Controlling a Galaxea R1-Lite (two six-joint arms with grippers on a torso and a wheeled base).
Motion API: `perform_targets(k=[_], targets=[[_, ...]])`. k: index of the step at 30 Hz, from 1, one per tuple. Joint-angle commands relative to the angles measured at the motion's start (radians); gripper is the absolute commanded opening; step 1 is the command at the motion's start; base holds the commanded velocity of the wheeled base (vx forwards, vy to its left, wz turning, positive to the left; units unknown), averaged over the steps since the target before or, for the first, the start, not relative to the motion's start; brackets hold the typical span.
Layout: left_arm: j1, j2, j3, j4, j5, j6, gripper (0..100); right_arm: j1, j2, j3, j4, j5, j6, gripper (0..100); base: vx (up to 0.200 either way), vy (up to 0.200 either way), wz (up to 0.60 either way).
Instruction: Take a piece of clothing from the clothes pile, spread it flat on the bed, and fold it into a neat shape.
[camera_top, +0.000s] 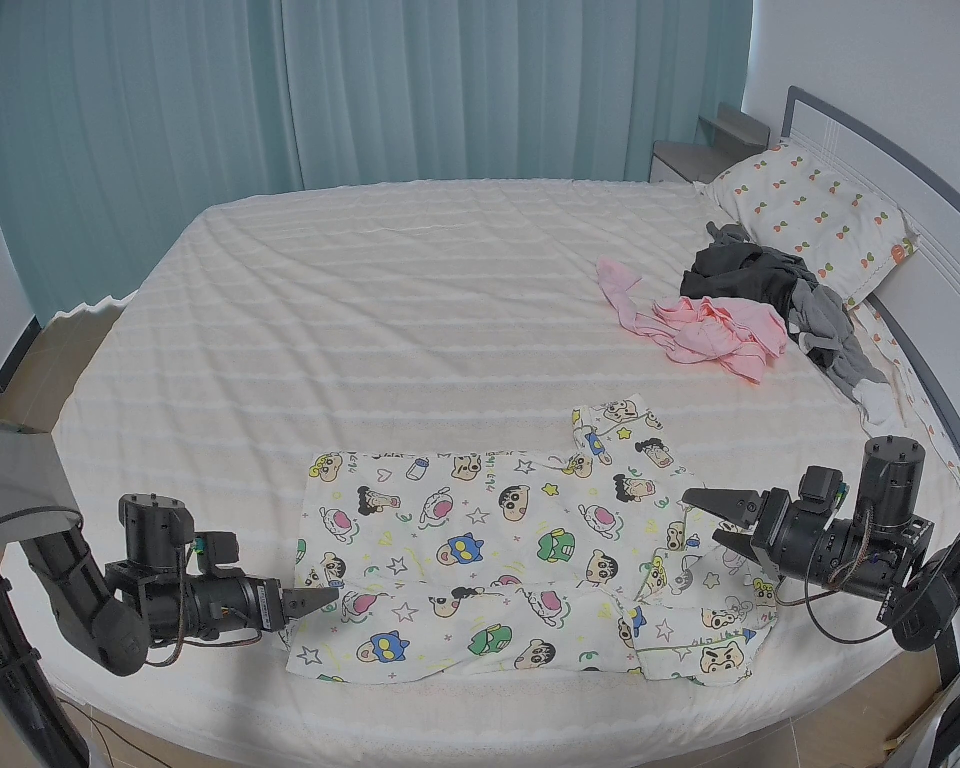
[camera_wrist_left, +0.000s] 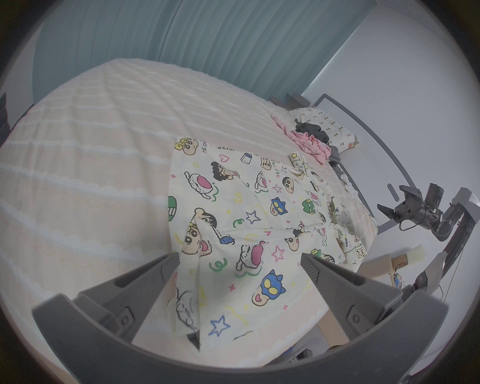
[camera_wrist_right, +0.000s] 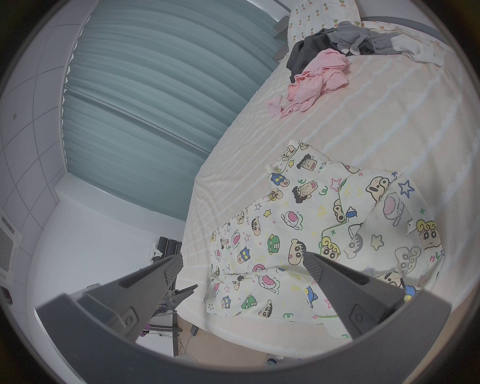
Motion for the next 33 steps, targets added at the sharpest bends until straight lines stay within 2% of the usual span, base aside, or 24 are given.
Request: perform_targets(k=[1,28,33], targets=[[-0.012,0.117,-0.066,0.016,-0.022,0.002,100,0.01,0.023,0.008,-0.002,0.002,-0.005,100,0.0,0.0,0.0],[-0.023,0.248,-0.127,0.007,-0.028,-0.007,100,0.01,0.041,0.008,-0.003,0.002,-0.007,100,0.0,0.0,0.0],[-0.027,0.248,-0.126,0.003,-0.036,-0.044,100,0.01,0.043,0.008,-0.003,0.002,-0.007,100,0.0,0.0,0.0]])
